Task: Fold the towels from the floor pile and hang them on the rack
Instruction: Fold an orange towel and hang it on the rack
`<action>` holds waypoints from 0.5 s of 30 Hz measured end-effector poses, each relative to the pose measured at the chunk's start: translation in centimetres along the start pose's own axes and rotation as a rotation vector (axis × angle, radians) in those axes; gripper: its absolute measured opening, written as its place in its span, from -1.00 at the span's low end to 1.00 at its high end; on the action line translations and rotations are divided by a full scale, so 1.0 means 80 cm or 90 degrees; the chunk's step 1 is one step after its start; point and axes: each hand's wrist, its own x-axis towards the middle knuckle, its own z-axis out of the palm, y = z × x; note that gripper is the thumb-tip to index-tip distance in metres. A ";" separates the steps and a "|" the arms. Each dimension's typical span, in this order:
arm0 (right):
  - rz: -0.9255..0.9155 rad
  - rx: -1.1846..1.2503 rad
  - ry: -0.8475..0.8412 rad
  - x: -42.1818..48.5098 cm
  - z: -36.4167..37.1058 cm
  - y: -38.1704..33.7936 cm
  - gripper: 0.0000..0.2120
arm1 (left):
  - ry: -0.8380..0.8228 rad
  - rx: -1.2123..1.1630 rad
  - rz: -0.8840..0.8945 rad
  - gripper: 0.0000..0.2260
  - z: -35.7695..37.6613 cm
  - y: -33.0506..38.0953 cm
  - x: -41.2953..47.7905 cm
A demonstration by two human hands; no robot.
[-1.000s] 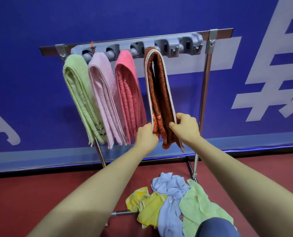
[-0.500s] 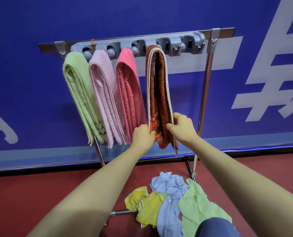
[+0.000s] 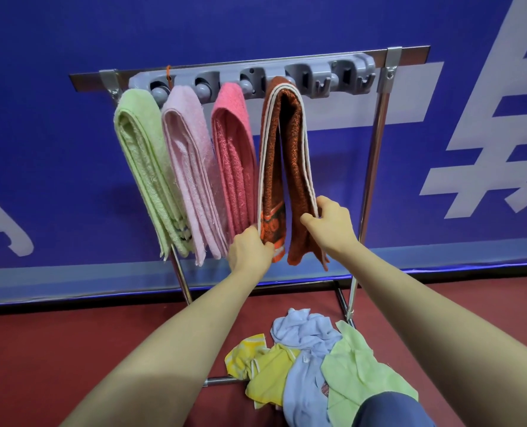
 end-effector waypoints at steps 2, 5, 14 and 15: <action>0.015 0.001 0.013 0.001 -0.006 0.001 -0.84 | 0.003 -0.025 -0.015 -0.73 -0.003 -0.005 -0.002; 0.036 0.034 -0.001 -0.001 -0.009 0.003 -0.84 | -0.016 -0.050 0.005 -0.65 -0.004 -0.011 -0.005; 0.027 0.057 -0.045 -0.010 0.025 -0.002 -0.79 | -0.113 -0.050 0.078 -0.53 0.012 0.017 -0.029; 0.030 0.068 -0.045 -0.011 0.024 -0.001 -0.80 | -0.107 -0.049 0.074 -0.51 0.012 0.016 -0.030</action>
